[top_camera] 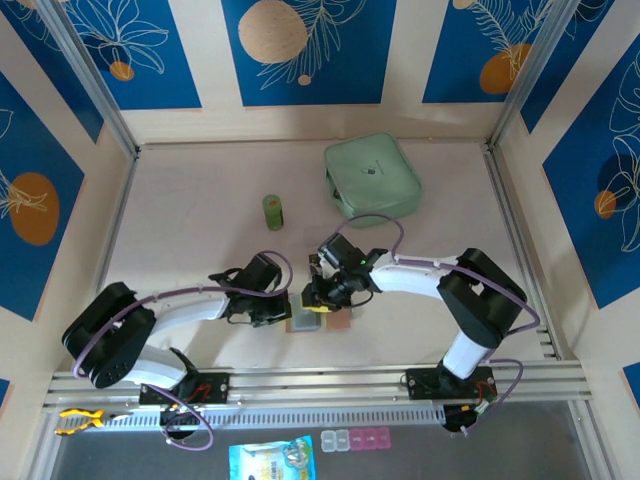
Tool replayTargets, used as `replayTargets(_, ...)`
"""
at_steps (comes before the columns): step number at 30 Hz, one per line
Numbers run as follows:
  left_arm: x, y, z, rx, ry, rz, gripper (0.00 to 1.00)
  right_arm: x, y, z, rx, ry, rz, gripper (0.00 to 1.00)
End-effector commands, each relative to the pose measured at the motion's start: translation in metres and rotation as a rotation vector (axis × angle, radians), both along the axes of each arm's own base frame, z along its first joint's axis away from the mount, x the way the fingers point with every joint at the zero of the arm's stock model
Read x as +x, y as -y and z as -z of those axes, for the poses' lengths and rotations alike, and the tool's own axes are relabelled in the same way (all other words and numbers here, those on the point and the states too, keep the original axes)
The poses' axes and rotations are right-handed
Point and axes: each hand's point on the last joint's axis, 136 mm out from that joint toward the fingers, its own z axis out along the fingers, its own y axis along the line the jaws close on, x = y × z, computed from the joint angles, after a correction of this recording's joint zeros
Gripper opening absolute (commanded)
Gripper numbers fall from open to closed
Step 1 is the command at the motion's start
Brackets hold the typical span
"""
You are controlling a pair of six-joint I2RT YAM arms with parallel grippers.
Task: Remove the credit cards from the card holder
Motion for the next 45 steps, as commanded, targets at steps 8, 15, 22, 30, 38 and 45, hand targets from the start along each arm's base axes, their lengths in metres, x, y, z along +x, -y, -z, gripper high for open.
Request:
replayTargets(8,-0.007,-0.011,0.01,0.078,-0.021,0.014,0.02,-0.005,0.0,0.01,-0.035,-0.025,-0.016,0.32)
replayTargets(15,-0.008,-0.012,0.013,0.089,-0.036,0.02,0.02,-0.004,0.013,0.01,-0.103,0.008,0.001,0.3)
replayTargets(22,-0.007,-0.01,0.01,0.088,-0.032,0.023,0.02,-0.003,0.02,0.009,-0.113,0.014,0.011,0.29)
replayTargets(30,-0.002,-0.01,0.0,0.093,-0.008,0.03,0.02,-0.004,0.022,0.014,-0.123,0.005,0.011,0.28)
replayTargets(38,0.002,-0.003,-0.014,0.059,0.017,0.033,0.03,-0.005,0.025,0.015,-0.119,0.01,0.02,0.27)
replayTargets(45,0.011,0.013,-0.036,-0.038,0.061,0.027,0.1,-0.005,0.025,0.019,-0.118,0.001,0.02,0.26)
